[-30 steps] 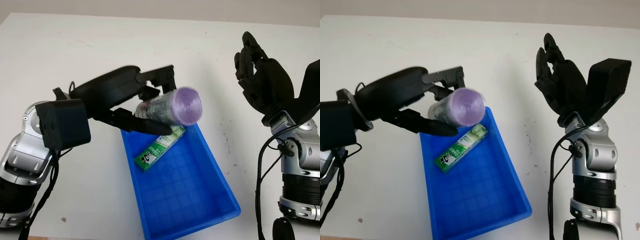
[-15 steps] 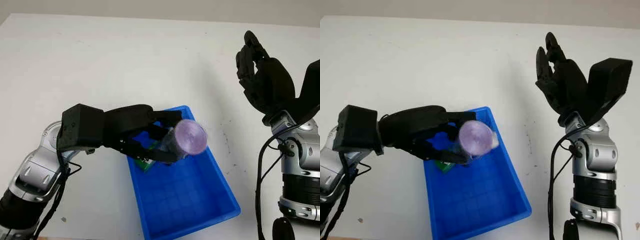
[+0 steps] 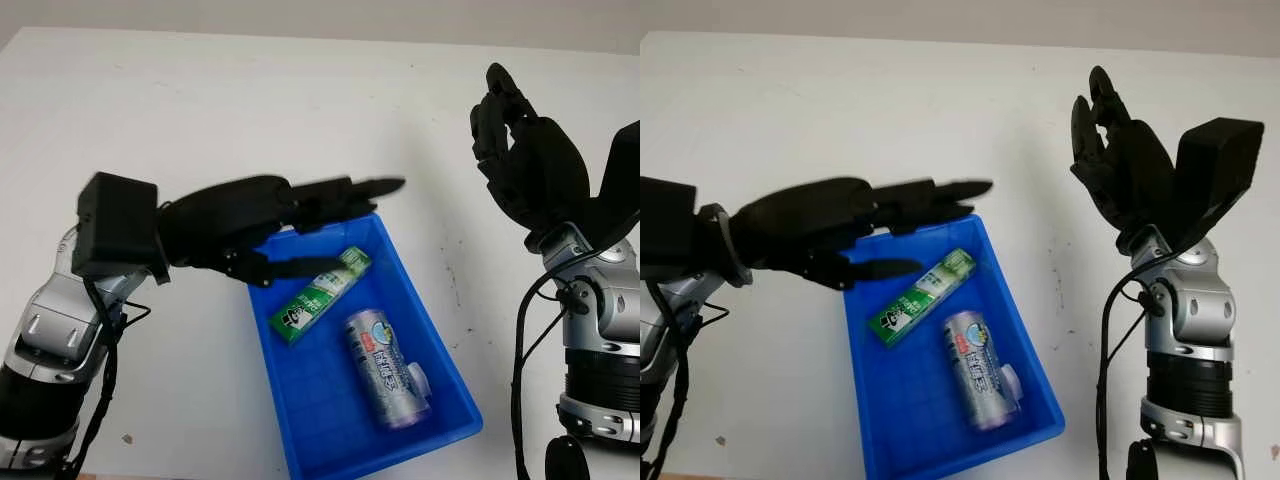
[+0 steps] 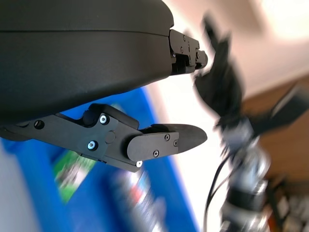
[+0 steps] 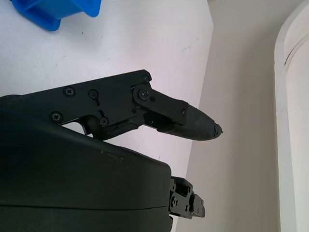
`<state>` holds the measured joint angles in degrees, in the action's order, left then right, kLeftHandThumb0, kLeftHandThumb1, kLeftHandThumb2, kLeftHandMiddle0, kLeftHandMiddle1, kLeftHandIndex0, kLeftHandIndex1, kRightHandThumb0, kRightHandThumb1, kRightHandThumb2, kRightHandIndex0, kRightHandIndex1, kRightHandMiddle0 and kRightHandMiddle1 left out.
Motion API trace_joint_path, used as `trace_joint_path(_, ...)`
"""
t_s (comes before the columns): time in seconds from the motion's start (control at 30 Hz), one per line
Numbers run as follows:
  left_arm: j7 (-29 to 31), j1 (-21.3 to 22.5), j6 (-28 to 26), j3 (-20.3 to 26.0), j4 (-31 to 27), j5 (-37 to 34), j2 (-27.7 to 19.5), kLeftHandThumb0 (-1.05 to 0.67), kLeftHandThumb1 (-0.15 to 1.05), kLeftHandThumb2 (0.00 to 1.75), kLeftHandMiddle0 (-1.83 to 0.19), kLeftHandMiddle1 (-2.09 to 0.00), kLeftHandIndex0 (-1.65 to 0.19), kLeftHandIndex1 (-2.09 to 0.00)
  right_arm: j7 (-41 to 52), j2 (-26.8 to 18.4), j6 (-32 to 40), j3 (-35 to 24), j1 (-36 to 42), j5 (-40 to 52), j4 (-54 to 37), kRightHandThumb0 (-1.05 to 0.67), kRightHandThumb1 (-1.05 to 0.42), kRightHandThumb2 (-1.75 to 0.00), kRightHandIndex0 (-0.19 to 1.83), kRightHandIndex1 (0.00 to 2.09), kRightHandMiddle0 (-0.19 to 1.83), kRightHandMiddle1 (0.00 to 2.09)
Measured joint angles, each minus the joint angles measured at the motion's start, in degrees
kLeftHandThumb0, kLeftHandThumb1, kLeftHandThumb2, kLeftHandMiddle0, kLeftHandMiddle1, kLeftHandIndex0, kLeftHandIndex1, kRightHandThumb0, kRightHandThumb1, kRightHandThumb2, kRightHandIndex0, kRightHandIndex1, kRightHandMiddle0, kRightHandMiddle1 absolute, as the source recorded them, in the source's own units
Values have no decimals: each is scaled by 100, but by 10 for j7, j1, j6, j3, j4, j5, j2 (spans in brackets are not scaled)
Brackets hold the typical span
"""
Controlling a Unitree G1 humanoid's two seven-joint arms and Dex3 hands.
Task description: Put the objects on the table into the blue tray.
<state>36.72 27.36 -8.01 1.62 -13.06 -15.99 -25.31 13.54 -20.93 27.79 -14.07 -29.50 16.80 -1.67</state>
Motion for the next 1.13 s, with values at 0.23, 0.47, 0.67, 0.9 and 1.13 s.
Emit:
trace_joint_path(0.23,-197,43,211,86,162,21,128,-59,105,59,-43,-9,-18,-50,0,3,-2,0,1,1,2,-56,-105,-73,-19,0,-19,0)
trace_joint_path(0.47,-245,103,210,118,326,51,94,-74,105,60,5,-1,10,-9,-3,6,-11,0,1,0,8,-63,-105,-79,-19,0,-19,0)
trace_joint_path(0.67,-224,141,208,106,471,86,50,-79,105,71,19,0,19,0,-15,9,-46,2,2,-19,14,-70,-105,-84,-19,0,-19,0)
trace_joint_path(0.9,-211,171,215,95,577,112,32,-81,105,74,19,0,19,0,-19,18,-93,3,4,-29,44,-73,-105,-88,-19,0,-19,0)
trace_joint_path(1.13,-203,170,208,96,576,93,46,-78,105,78,19,0,19,0,-20,25,-114,3,4,-29,56,-76,-105,-86,-19,0,-19,0)
